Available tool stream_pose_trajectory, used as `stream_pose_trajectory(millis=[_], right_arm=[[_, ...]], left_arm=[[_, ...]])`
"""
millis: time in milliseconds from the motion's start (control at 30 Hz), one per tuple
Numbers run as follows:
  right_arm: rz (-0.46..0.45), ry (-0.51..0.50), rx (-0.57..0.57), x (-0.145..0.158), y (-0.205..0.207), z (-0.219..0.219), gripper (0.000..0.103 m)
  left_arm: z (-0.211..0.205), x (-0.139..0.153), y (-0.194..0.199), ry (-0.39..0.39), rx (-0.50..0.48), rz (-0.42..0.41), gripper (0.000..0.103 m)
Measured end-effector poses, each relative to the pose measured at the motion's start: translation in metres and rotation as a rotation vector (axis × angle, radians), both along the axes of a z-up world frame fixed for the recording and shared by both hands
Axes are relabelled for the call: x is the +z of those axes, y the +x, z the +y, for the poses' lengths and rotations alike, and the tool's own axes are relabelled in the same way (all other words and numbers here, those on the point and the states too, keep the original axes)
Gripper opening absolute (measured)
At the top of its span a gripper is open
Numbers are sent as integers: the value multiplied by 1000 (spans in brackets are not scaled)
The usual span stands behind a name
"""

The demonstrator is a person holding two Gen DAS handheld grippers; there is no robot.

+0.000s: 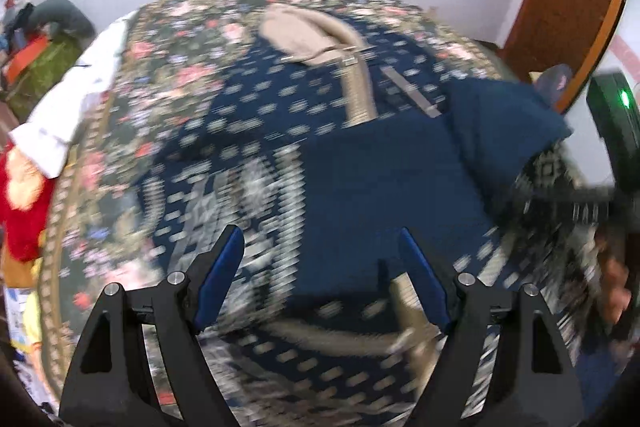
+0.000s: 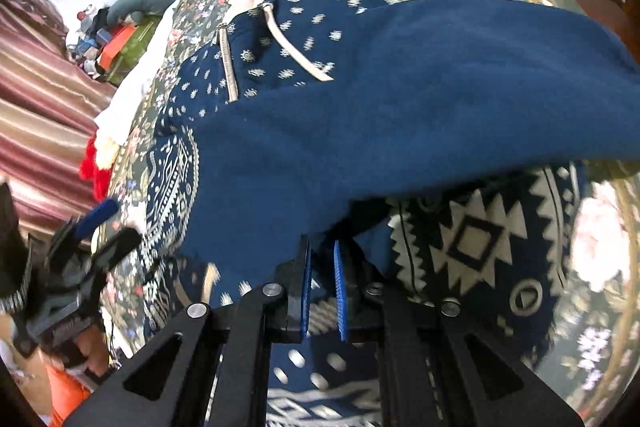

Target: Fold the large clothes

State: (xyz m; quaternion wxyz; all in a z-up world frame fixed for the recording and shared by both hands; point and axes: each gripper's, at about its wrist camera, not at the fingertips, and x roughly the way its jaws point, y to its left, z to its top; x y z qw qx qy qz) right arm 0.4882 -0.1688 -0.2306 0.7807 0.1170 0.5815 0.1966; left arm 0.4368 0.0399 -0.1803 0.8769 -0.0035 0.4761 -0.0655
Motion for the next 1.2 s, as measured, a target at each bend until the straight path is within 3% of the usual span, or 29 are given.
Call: stream_pose_trajectory(millis=[133, 333, 400, 467, 567, 767, 867, 967, 1200], right_arm=[[1, 7, 26, -2, -13, -19, 7], [-13, 49, 40, -15, -25, -40, 7], [-2, 42, 40, -12, -27, -45, 7], [-15, 31, 42, -4, -30, -53, 7], [-87, -3, 39, 18, -41, -73, 7], [-213, -110, -62, 55, -61, -135, 7], [-237, -152, -124, 62, -64, -166, 7], [-224, -125, -182, 61, -65, -194, 7], [-171, -114, -236, 46, -60, -210, 7]], left_arm=[[-44, 0, 28, -90, -41, 22, 80], [-105, -29, 62, -127, -82, 126, 80], [-120, -40, 66, -81, -89, 144, 80], [-130, -51, 68, 17, -86, 159, 80], [-128, -53, 66, 59, -93, 160, 80], [-138, -8, 53, 96, -170, 93, 80], [-165, 20, 49, 127, -236, 25, 80], [-207, 31, 54, 146, -319, 1, 80], [-296, -11, 72, 201, -465, 121, 80]])
